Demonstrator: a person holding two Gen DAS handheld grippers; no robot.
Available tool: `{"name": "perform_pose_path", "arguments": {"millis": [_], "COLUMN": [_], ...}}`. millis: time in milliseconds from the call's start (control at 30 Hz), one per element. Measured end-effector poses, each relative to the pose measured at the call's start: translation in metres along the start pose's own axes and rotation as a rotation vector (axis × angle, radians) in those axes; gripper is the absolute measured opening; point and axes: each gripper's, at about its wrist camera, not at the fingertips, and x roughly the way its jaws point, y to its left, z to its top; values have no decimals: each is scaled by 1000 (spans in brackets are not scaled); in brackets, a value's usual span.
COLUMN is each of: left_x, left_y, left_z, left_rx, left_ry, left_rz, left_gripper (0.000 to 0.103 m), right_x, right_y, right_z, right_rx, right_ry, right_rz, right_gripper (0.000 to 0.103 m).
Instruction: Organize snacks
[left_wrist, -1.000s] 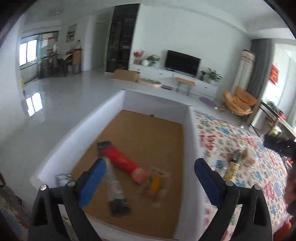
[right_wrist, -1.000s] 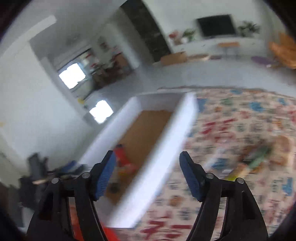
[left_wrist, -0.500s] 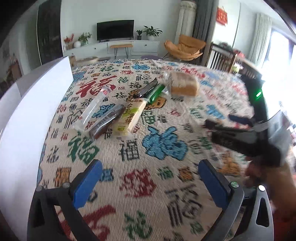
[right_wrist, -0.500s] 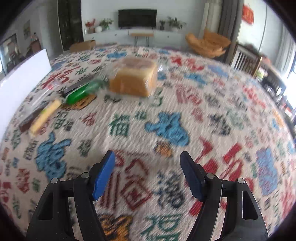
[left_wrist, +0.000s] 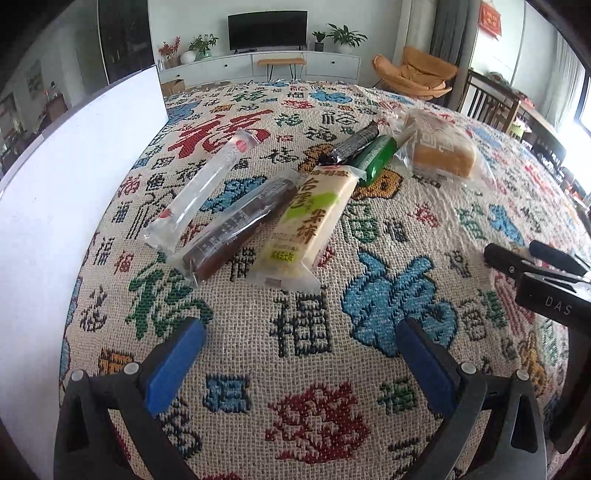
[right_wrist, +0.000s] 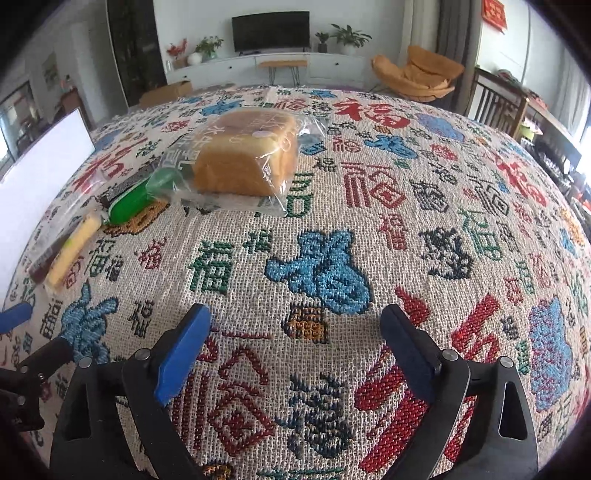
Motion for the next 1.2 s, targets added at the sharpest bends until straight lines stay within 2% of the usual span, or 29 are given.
{"name": "perform_pose_path", "arguments": {"millis": [1200], "left_x": [0], "left_y": [-2], "left_z": [0], "left_rx": [8], "left_ry": [3], "left_rz": [7], "left_gripper": [103], "right_x": [1], "right_y": [-3], "right_z": [-2], "right_rx": [-2], "right_ry": [0], "right_rz": [-5], "right_gripper": [96]}}
